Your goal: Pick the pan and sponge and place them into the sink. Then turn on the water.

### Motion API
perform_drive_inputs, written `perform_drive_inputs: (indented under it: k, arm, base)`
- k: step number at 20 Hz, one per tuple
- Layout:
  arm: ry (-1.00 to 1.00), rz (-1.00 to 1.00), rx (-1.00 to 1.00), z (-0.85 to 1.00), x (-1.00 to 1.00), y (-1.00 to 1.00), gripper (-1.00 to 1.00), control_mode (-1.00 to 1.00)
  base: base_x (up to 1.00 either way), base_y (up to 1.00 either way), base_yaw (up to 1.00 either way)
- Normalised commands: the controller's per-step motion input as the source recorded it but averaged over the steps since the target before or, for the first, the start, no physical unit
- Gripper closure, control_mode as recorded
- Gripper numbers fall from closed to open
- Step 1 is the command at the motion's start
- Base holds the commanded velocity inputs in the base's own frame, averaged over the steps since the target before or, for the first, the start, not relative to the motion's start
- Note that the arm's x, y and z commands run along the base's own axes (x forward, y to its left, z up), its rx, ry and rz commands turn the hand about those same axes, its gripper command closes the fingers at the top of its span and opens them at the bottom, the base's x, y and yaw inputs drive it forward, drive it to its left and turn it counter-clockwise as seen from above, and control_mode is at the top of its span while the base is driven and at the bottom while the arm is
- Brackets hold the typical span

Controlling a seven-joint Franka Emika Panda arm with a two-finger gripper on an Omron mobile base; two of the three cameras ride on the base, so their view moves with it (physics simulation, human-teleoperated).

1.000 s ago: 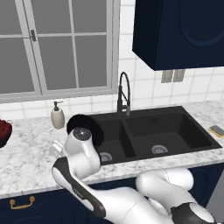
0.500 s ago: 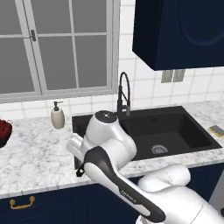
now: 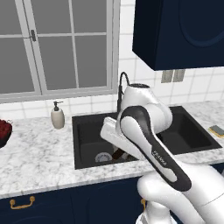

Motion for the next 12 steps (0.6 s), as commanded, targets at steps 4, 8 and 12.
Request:
perform_drive_inputs:
  k: [4,8,12]
  arm:
    - [0.11,-0.03,-0.02,0.56,0.0,-1.0,1.0,-1.0]
    - [0.0,-0.04,-0.03,0.5,0.0,-1.0,1.0,-1.0]
    - [0.0,-0.01,-0.01,0.34,0.0,-1.0,1.0,-1.0]
  base:
    - [0.0,0.0,0.0]
    - [0.0,0.0,0.0]
    - [0.0,0.0,0.0]
